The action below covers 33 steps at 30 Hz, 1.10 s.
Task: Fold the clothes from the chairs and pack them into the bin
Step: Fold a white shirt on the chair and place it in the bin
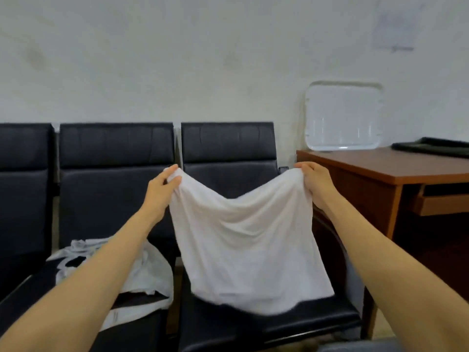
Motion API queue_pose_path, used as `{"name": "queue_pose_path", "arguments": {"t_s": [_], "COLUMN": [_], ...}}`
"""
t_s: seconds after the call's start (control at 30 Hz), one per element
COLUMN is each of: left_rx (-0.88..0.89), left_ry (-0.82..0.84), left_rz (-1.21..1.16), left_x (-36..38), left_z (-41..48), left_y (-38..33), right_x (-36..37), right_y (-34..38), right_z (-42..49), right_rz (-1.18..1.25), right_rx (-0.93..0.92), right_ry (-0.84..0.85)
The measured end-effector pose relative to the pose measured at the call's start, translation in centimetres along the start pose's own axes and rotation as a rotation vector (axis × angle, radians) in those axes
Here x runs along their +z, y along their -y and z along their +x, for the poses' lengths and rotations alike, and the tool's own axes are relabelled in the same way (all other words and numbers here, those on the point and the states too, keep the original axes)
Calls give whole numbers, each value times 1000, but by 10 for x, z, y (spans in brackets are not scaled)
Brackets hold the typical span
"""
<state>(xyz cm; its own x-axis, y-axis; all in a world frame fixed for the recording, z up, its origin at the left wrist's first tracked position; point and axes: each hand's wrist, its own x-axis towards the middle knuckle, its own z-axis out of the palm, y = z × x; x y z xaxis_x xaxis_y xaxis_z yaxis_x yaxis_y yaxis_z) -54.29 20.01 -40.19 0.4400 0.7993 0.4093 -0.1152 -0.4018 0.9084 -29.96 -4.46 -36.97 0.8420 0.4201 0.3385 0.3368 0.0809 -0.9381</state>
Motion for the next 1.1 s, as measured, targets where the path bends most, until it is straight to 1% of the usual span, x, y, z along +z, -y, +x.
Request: {"name": "queue_pose_path", "arguments": {"t_s": [0.07, 0.13, 0.2, 0.3, 0.37, 0.4, 0.47, 0.53, 0.57, 0.6, 0.67, 0.7, 0.73, 0.8, 0.87, 0.97, 1.0, 1.1], "left_rx": [-61, -99, -150, -257, -281, -262, -166, -60, -40, -35, -84, -128, -195, -351, -445, -505, -524, -545], "left_ry": [26, 57, 20, -20, 9, 16, -18, -91, -104, -109, -105, -115, -111, -98, -76, -68, -30, -5], "left_rz": [-127, -131, -112, -182, -96, -48, 87, 275, 349, 405, 426, 377, 274, 4, -131, -247, -246, -246], "left_x": [-17, -31, -43, -55, -56, -54, -46, -39, -37, -36, -34, -33, -34, -34, -33, -22, -17, 1], "left_z": [-6, -14, -21, -34, -41, -43, -45, -47, -49, -50, -49, -46, -44, -41, -38, -28, -21, 16], "left_y": [-17, -25, -30, -35, -38, -39, -42, -43, -43, -42, -40, -39, -40, -43, -42, -36, -30, -3], "right_x": [-11, -24, -37, -53, -58, -58, -56, -53, -53, -52, -51, -50, -49, -49, -48, -42, -39, -22], "right_y": [22, 33, 39, 41, 41, 41, 40, 37, 36, 33, 29, 28, 27, 25, 19, 5, -2, -27], "right_z": [-4, -9, -15, -22, -26, -28, -32, -35, -37, -38, -38, -39, -39, -37, -31, -12, -3, 29], "right_rz": [87, 170, 232, 288, 254, 232, 205, 208, 208, 210, 209, 198, 189, 203, 231, 274, 279, 276], "right_rx": [70, 92, 92, 140, 167, 171, 164, 157, 158, 162, 174, 187, 201, 246, 277, 299, 310, 361], "right_ry": [39, 71, 39, -18, -7, 4, 13, 9, 10, 5, -14, -24, -34, -53, -64, -51, -48, -38]}}
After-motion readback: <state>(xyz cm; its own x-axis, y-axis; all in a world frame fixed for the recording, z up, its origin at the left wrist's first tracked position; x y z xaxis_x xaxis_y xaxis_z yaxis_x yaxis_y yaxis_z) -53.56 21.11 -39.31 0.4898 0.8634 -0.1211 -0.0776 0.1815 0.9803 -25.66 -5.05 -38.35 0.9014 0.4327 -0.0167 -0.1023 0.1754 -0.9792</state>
